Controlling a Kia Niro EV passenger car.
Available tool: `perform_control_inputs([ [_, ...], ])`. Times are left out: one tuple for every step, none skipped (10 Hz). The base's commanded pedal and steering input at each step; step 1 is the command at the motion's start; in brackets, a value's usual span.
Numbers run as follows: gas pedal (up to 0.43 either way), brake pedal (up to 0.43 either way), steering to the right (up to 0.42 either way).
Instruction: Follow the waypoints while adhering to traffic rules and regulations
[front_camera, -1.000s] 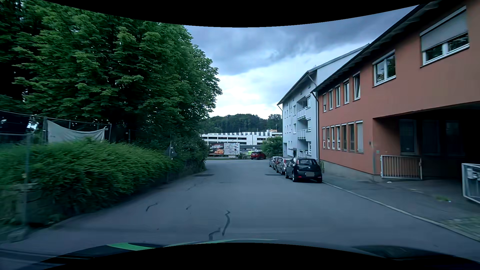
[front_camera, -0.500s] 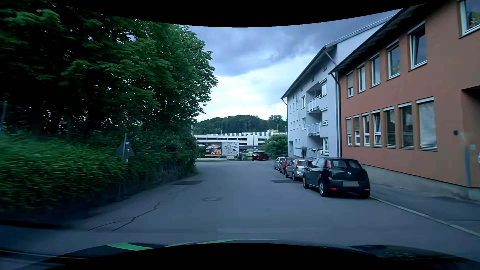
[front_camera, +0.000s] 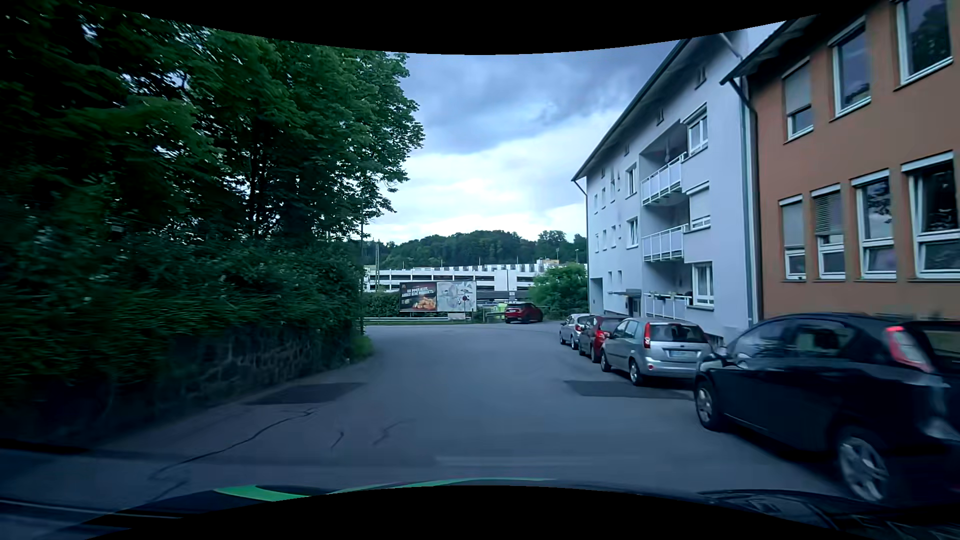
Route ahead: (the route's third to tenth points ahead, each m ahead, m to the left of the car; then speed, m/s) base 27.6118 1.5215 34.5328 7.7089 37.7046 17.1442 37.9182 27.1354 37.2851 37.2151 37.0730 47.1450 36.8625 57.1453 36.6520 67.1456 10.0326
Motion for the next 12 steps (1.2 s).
perform_control_inputs([
  [0.0,0.22,-0.001],
  [0.0,0.22,-0.001],
  [0.0,0.226,-0.001],
  [0.0,0.213,-0.001],
  [0.0,0.207,0.002],
  [0.0,0.22,0.007],
  [0.0,0.226,0.004],
  [0.0,0.226,0.001],
  [0.0,0.232,0.001],
  [0.0,0.232,0.001],
  [0.0,0.226,0.001],
  [0.0,0.232,0.001],
])
